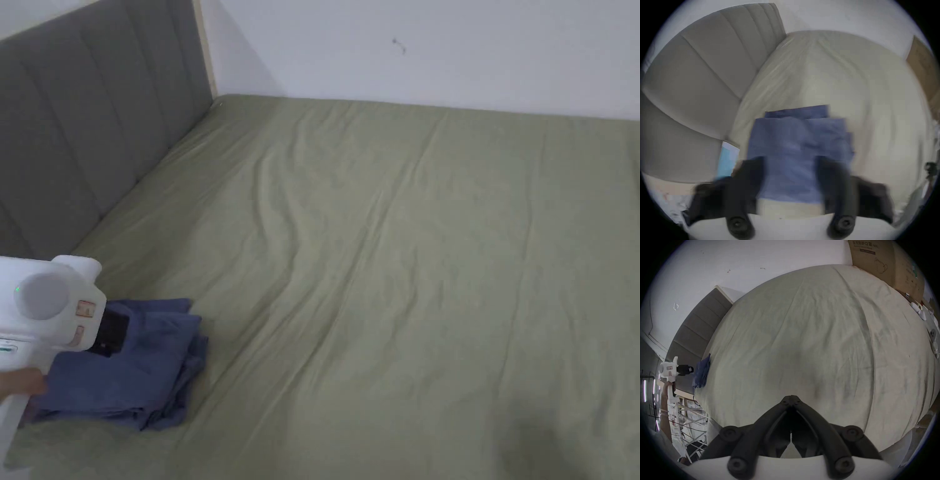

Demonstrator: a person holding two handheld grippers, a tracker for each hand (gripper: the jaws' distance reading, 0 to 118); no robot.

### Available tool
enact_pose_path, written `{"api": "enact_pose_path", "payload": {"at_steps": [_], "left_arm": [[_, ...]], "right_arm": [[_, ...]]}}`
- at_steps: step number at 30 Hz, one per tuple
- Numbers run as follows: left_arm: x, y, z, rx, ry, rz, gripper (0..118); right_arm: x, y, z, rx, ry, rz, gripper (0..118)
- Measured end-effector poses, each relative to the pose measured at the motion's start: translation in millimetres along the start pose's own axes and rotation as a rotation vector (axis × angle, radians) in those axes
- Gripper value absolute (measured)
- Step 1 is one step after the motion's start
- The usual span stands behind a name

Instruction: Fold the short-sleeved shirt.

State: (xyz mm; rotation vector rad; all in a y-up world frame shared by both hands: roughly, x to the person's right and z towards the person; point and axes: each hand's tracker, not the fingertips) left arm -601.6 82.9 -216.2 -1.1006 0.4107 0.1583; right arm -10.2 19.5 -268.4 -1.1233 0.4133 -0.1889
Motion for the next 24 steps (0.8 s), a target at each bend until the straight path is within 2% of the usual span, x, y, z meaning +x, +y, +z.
{"api": "enact_pose_path", "payload": {"at_steps": [1, 2, 4, 5, 8, 12, 17, 19, 23, 24], "left_arm": [[9, -5, 6, 0.009, -0.062, 0.011, 43], [21, -13, 16, 0.04, -0.07, 0.023, 0], [50, -33, 35, 0.081, -0.12, -0.028, 0], [69, -47, 49, 0.139, -0.173, -0.016, 0], [113, -73, 68, 0.149, -0.309, -0.015, 0], [165, -96, 82, 0.237, -0.254, -0.046, 0], [206, -118, 102, 0.27, -0.361, 0.008, 0], [223, -125, 116, 0.308, -0.343, 0.006, 0], [251, -133, 153, 0.462, -0.262, -0.096, 0], [257, -135, 164, 0.512, -0.241, -0.1, 0]], "right_arm": [[0, -1, 1, 0.0, 0.002, 0.006, 0], [0, -2, 3, 0.001, 0.008, 0.007, 0], [2, -6, 7, 0.014, 0.034, -0.002, 0], [4, -7, 9, 0.022, 0.043, -0.014, 0], [6, -11, 17, 0.042, 0.064, -0.024, 0], [9, -17, 33, 0.08, 0.069, 0.002, 0], [26, -27, 54, 0.121, 0.081, 0.02, 0], [28, -30, 64, 0.157, 0.057, 0.03, 0], [23, -29, 96, 0.31, 0.009, 0.082, 0], [18, -25, 106, 0.352, -0.034, 0.099, 0]]}}
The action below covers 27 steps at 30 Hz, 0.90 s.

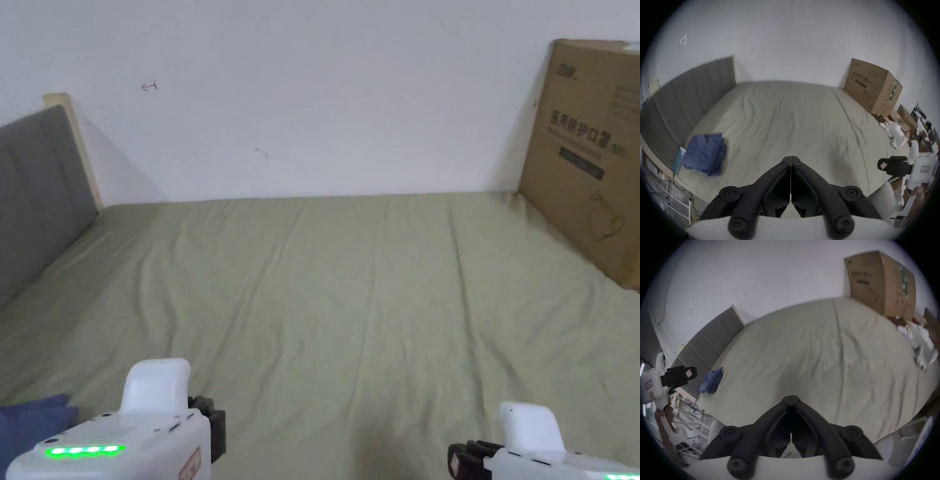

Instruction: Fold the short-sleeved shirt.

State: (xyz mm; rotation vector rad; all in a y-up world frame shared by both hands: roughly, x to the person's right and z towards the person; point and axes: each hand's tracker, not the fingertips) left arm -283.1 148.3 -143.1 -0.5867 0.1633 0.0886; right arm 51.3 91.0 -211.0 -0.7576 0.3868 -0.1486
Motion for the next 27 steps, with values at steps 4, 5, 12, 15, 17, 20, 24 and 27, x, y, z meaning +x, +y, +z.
{"api": "enact_pose_path", "payload": {"at_steps": [4, 5, 12, 15, 17, 20, 24, 27], "left_arm": [[29, 21, 28, 0.194, 0.075, -0.057, 0], [36, 27, 33, 0.226, 0.103, -0.076, 0], [64, 74, 70, 0.421, 0.035, -0.059, 0], [73, 87, 70, 0.441, 0.074, -0.071, 0], [75, 91, 72, 0.458, 0.058, -0.061, 0], [77, 90, 73, 0.478, 0.04, -0.047, 0], [76, 82, 69, 0.485, 0.099, -0.052, 0], [74, 85, 66, 0.477, 0.097, -0.027, 11]], "right_arm": [[-24, 31, 28, 0.222, -0.155, 0.136, 0], [-33, 40, 35, 0.275, -0.167, 0.155, 0], [-68, 85, 77, 0.576, -0.21, 0.22, 0], [-76, 99, 89, 0.637, -0.207, 0.21, 0], [-78, 105, 92, 0.664, -0.234, 0.212, 0], [-76, 110, 94, 0.678, -0.231, 0.2, 0], [-73, 105, 92, 0.607, -0.22, 0.19, 0], [-67, 102, 87, 0.588, -0.221, 0.197, 0]]}}
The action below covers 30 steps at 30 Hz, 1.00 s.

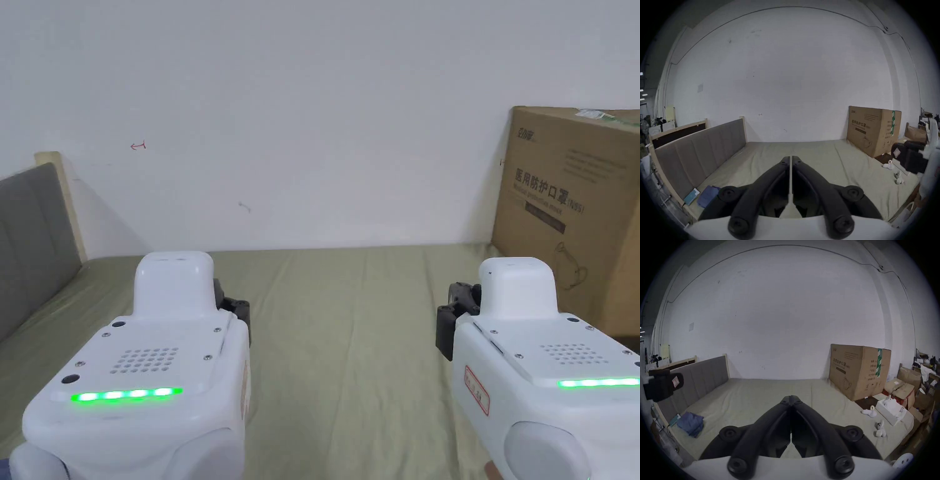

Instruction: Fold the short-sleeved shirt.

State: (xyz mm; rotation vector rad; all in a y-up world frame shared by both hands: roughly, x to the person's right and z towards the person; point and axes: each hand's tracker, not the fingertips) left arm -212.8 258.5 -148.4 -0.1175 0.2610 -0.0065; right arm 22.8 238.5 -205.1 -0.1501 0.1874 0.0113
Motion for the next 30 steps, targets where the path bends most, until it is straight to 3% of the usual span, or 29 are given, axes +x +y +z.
{"api": "enact_pose_path", "payload": {"at_steps": [1, 2, 3, 4, 5, 6, 7, 10, 20, 30], "left_arm": [[1, 0, -1, -0.001, -0.001, 0.005, 24], [1, 0, -2, -0.009, -0.004, 0.001, 51], [2, -1, -4, -0.016, -0.007, -0.004, 76], [2, -2, -5, -0.023, -0.008, -0.015, 96], [3, -4, -7, -0.034, -0.004, -0.029, 108], [3, -6, -6, -0.03, -0.004, -0.028, 109], [3, -7, -4, -0.026, -0.001, -0.027, 109], [4, -7, -8, -0.084, -0.03, -0.027, 109], [6, -8, -3, -0.051, 0.036, -0.1, 109], [-3, -7, 1, -0.069, -0.071, -0.028, 109]], "right_arm": [[0, 0, -2, -0.009, -0.006, 0.002, 0], [0, 0, -3, -0.016, -0.015, 0.004, 9], [1, 0, -3, -0.015, -0.012, 0.006, 25], [2, 0, -3, -0.015, -0.008, 0.007, 49], [2, 0, -4, -0.018, -0.003, 0.009, 86], [3, -1, -4, -0.021, -0.001, 0.013, 104], [3, -1, -4, -0.021, -0.001, 0.015, 109], [2, -2, -3, -0.006, 0.003, 0.005, 115], [0, 0, -5, -0.007, 0.02, 0.003, 115], [1, -3, -4, -0.027, 0.034, -0.02, 115]]}}
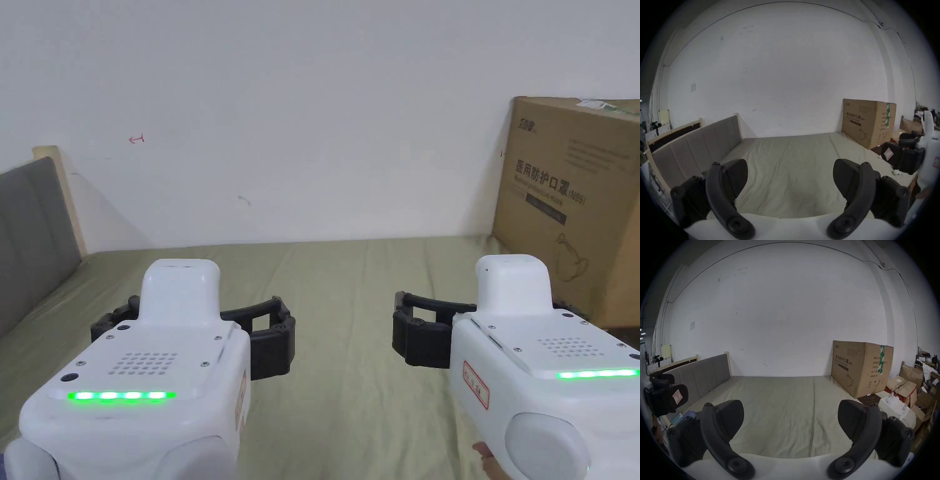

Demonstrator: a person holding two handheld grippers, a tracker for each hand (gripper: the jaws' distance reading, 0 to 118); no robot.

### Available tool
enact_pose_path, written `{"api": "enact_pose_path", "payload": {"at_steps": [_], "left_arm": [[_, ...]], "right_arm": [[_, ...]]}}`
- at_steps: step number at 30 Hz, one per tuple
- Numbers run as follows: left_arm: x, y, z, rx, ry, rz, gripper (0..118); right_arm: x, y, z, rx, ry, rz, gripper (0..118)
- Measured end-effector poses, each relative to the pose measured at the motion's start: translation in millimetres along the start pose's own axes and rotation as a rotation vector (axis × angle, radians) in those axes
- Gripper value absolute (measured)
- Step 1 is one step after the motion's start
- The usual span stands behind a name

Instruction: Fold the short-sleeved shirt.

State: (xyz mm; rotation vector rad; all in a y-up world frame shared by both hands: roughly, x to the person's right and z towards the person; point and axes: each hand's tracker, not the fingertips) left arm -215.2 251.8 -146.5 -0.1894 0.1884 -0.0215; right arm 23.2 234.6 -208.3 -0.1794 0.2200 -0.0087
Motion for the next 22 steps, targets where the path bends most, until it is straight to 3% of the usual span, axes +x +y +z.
{"api": "enact_pose_path", "payload": {"at_steps": [8, 12, 17, 22], "left_arm": [[9, -5, -2, -0.02, 0.092, -0.03, 112], [13, -11, 0, 0.018, 0.054, -0.117, 112], [12, -10, -1, 0.009, 0.012, -0.072, 112], [8, -8, 3, 0.004, 0.066, -0.034, 112]], "right_arm": [[-2, -4, -1, -0.019, -0.011, 0.038, 115], [0, -7, 1, -0.019, -0.007, 0.024, 115], [0, -8, 2, -0.015, -0.012, 0.023, 115], [3, -9, 4, -0.008, -0.018, 0.009, 115]]}}
